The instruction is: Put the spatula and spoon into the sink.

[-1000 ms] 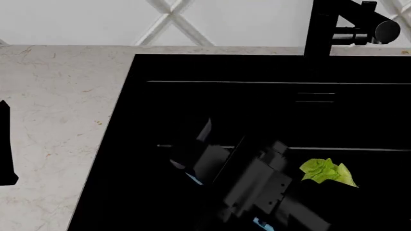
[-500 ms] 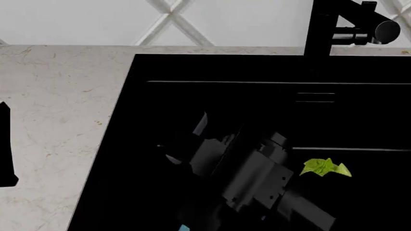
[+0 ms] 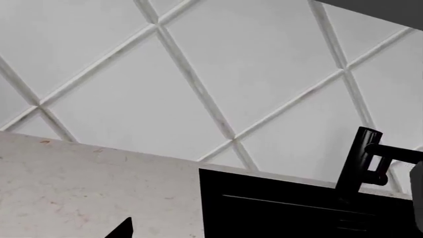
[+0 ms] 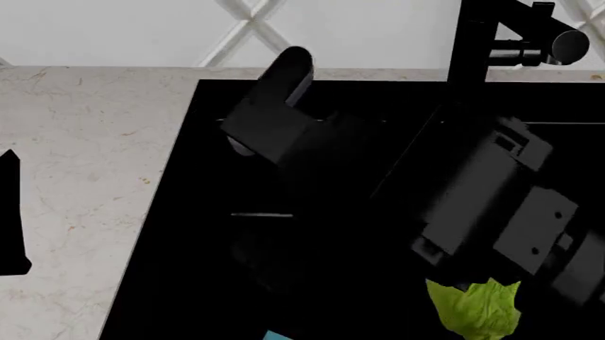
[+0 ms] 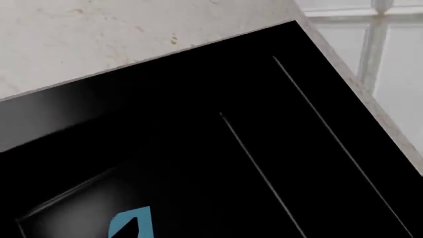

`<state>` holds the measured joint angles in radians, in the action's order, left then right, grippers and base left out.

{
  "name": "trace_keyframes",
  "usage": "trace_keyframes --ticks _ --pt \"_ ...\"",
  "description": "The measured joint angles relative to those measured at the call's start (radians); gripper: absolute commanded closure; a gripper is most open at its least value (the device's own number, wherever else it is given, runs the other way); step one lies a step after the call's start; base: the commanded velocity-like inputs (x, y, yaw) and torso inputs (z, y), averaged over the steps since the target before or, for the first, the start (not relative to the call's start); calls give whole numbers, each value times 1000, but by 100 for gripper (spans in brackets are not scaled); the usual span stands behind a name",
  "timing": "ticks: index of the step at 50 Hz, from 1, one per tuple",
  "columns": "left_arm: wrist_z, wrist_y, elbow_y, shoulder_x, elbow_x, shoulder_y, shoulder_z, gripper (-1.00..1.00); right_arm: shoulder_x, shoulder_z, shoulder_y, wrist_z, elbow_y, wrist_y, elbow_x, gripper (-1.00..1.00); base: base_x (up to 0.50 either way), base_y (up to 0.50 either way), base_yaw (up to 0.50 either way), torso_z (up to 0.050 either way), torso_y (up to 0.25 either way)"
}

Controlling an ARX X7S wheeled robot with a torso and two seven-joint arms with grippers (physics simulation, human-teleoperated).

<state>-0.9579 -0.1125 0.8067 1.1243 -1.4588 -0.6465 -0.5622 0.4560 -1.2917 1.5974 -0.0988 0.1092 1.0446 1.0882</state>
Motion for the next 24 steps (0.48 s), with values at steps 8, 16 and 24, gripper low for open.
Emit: trace_keyframes --ticks 8,16,24 --pt "2 -4 -2 -2 1 -3 0 -100 103 111 -19 143 -177 8 123 -100 0 0 0 0 0" --pt "-3 -10 1 -3 -1 -9 2 -100 203 210 -53 272 -335 -21 232 -100 0 0 0 0 0" --pt "-7 -10 3 2 -1 -8 6 -100 310 306 -97 406 -496 -80 343 -100 0 0 0 0 0"
